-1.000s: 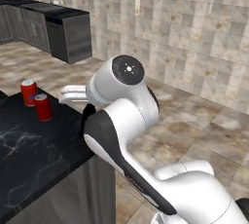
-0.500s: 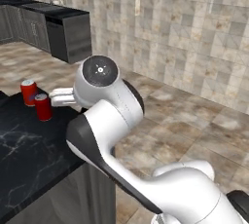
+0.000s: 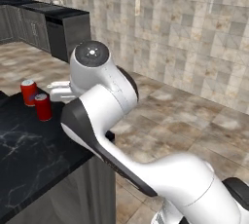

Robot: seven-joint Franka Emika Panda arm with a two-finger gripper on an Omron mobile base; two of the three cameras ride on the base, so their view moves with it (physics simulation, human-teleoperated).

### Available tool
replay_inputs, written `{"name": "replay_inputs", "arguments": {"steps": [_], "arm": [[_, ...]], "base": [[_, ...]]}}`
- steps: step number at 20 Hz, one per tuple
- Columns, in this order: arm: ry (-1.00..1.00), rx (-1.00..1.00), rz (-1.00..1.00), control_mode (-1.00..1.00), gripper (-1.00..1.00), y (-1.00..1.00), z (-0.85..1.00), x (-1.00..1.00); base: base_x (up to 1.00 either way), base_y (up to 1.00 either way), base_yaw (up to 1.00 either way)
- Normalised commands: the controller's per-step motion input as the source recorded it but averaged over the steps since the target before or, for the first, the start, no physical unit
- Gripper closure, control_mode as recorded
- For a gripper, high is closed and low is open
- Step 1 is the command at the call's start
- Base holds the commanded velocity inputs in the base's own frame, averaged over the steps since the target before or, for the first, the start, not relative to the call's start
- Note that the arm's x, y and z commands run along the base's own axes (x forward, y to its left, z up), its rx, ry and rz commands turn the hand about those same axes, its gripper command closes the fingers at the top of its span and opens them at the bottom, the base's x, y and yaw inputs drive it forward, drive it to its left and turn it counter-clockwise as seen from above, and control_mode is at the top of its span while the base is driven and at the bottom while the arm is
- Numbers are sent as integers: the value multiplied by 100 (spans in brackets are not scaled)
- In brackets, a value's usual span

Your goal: Move the drinks to the dining counter.

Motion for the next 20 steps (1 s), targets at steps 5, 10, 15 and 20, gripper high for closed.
{"name": "replay_inputs", "arguments": {"steps": [5, 10, 15, 20], "arm": [[0, 0, 0, -100, 100, 7, -5, 4], [0, 0, 0, -100, 100, 5, -4, 0], [0, 0, 0, -100, 100, 0, -11, 0], [-7, 0, 0, -100, 100, 0, -25, 0]], "base": [[0, 0, 0], [0, 0, 0], [0, 0, 0], [0, 0, 0]]}}
